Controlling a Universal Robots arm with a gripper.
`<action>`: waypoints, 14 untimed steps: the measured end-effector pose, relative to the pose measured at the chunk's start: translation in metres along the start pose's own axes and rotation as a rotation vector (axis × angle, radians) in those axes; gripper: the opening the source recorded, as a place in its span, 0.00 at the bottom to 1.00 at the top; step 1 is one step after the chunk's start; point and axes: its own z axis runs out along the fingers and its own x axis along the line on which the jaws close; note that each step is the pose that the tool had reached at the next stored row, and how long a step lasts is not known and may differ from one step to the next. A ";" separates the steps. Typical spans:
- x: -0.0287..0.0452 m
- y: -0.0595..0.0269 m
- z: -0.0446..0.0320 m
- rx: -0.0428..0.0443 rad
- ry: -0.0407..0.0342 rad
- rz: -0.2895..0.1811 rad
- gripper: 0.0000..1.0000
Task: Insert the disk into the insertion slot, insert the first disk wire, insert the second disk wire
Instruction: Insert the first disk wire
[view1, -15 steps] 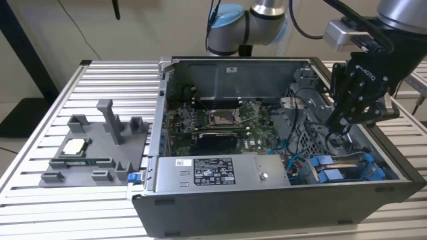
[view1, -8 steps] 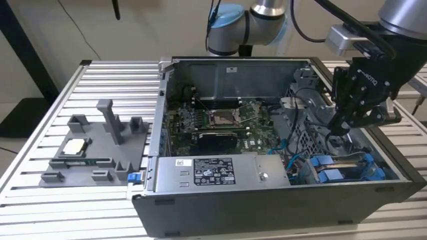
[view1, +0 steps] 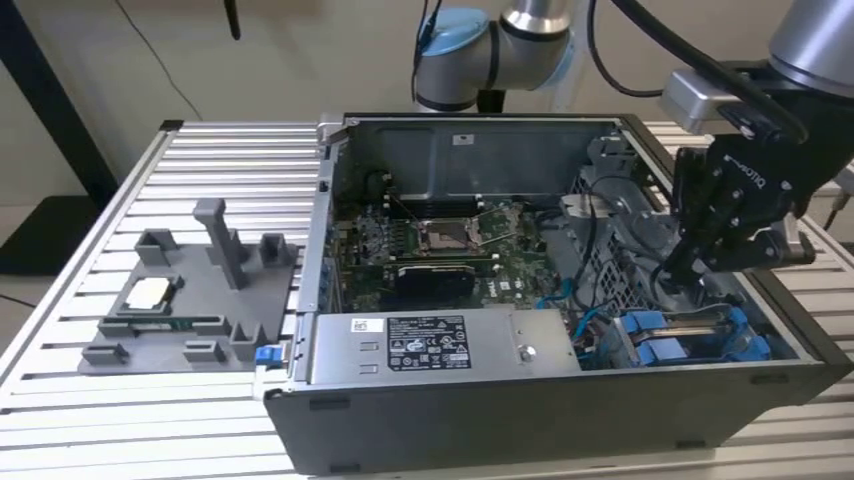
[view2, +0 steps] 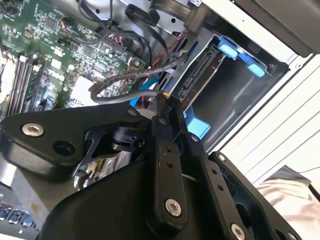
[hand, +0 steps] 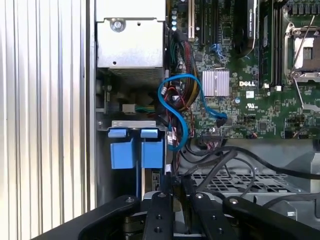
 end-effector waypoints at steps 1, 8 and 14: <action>0.0015 -0.0008 0.0009 0.0015 0.0011 0.000 0.19; 0.0111 -0.0069 0.0072 0.0142 0.0049 0.000 0.19; 0.0160 -0.0109 0.0122 0.0312 0.0067 0.001 0.19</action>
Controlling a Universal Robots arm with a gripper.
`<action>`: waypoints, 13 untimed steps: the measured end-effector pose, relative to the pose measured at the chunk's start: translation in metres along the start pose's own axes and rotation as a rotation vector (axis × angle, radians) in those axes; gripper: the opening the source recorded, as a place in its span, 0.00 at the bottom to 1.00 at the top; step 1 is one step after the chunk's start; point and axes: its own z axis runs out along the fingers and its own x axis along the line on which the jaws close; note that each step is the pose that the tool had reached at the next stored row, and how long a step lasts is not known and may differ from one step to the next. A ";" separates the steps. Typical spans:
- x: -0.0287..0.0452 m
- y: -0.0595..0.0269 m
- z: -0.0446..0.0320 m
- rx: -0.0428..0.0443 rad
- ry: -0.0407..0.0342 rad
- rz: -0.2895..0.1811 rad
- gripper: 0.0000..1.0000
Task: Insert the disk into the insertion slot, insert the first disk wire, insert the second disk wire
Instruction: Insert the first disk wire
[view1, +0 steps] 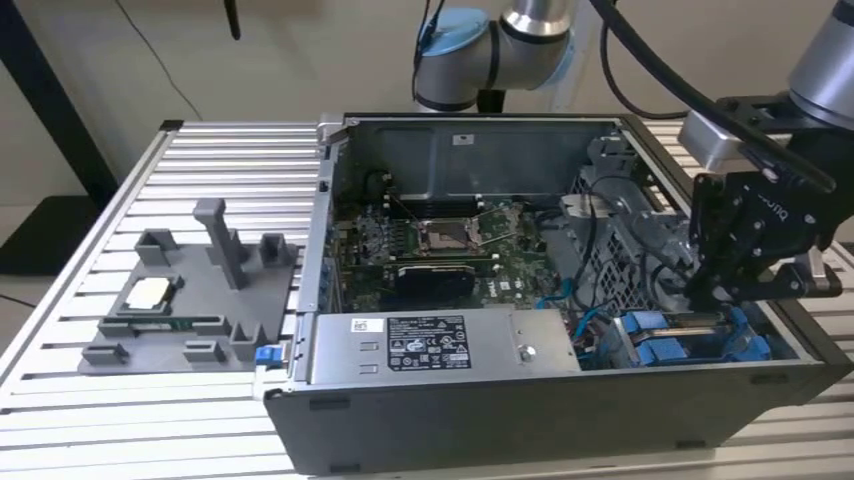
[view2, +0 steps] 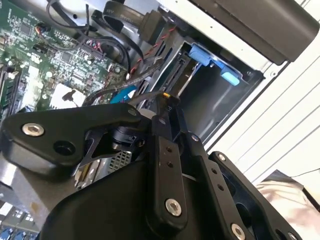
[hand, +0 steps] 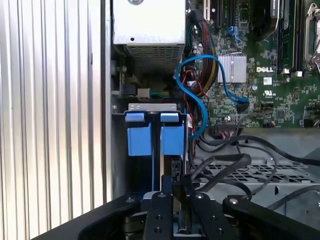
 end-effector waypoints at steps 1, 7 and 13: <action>0.0000 -0.0002 0.0005 0.0067 0.0002 0.000 0.19; -0.0001 -0.0019 0.0050 0.0363 -0.0006 -0.003 0.19; -0.0028 -0.0033 0.0111 0.0461 -0.0007 -0.004 0.19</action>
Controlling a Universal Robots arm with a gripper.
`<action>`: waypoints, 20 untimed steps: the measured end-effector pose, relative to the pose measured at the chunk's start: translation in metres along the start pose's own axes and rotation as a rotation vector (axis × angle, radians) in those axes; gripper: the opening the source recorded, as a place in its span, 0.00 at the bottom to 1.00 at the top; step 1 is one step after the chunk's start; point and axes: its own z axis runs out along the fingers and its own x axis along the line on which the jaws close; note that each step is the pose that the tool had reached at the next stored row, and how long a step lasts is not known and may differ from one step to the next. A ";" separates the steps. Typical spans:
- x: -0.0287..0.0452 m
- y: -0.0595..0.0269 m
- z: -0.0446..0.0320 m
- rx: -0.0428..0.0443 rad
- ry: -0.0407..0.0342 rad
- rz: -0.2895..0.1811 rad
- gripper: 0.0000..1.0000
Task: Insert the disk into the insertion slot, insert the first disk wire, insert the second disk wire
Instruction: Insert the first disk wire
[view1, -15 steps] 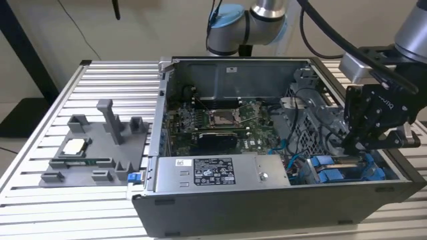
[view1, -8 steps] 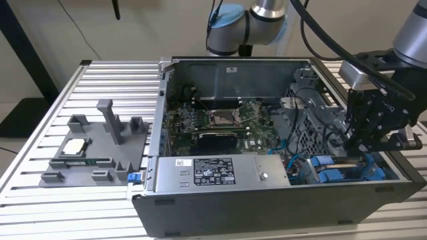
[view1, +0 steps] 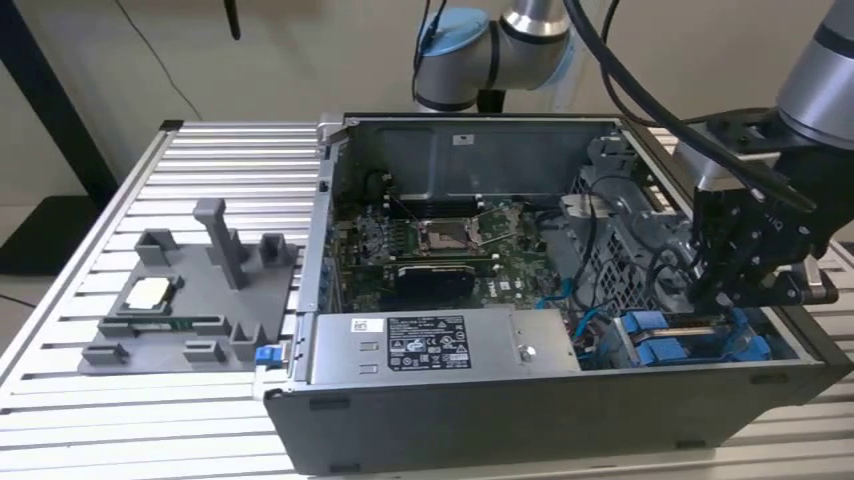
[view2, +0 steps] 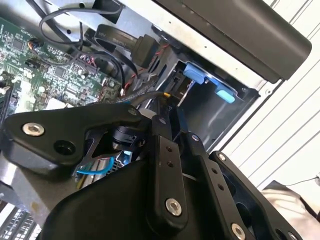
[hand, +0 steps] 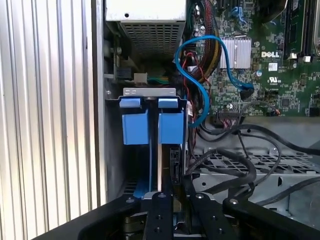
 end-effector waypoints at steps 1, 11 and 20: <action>-0.0006 -0.0006 0.0004 0.0001 0.0000 0.000 0.19; -0.0028 -0.0035 0.0031 0.0002 0.0001 0.000 0.19; -0.0029 -0.0042 0.0069 0.0002 0.0002 0.001 0.19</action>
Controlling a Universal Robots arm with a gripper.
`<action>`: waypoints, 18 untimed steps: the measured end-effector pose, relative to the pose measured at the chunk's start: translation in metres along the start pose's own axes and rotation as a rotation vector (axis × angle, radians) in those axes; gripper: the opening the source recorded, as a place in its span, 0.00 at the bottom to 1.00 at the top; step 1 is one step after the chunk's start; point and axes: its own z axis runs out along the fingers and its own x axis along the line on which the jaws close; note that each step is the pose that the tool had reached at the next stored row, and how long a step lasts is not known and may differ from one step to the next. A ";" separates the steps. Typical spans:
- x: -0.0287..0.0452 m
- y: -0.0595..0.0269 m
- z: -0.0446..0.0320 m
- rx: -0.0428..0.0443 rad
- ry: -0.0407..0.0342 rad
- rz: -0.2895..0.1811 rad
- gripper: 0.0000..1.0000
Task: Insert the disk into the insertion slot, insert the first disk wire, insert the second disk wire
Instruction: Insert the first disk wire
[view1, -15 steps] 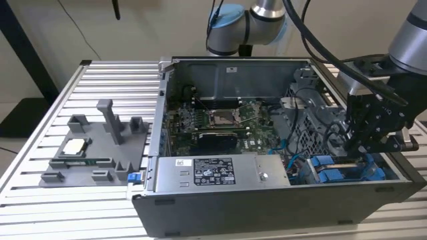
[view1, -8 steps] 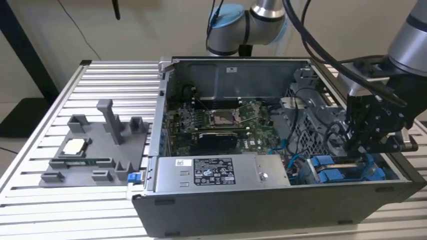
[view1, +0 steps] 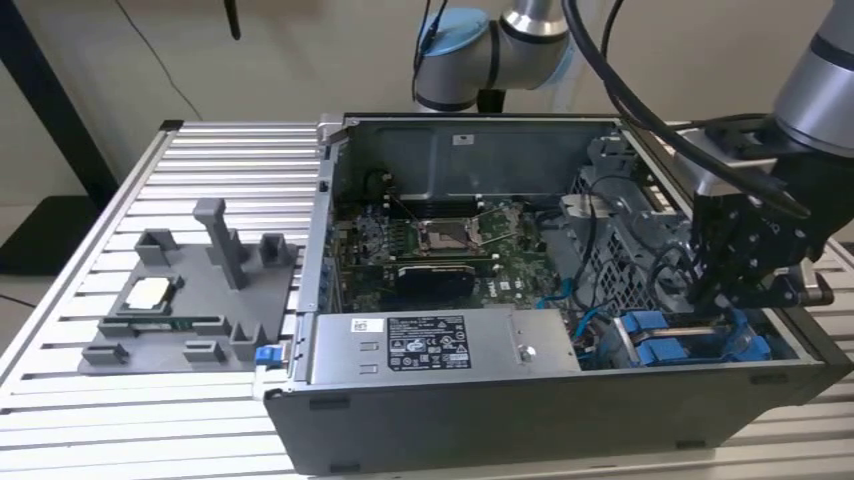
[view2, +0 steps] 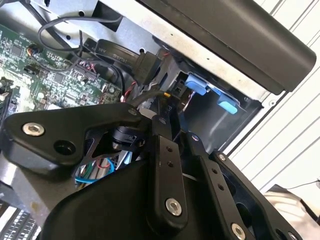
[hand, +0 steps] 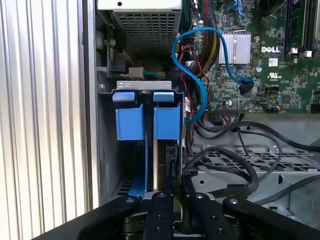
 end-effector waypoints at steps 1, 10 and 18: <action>0.0000 0.0000 0.0008 0.0000 0.0001 0.000 0.19; -0.0001 -0.0001 0.0075 0.0000 -0.0005 0.002 0.19; 0.0000 -0.0004 -0.0017 -0.0001 -0.0007 0.001 0.27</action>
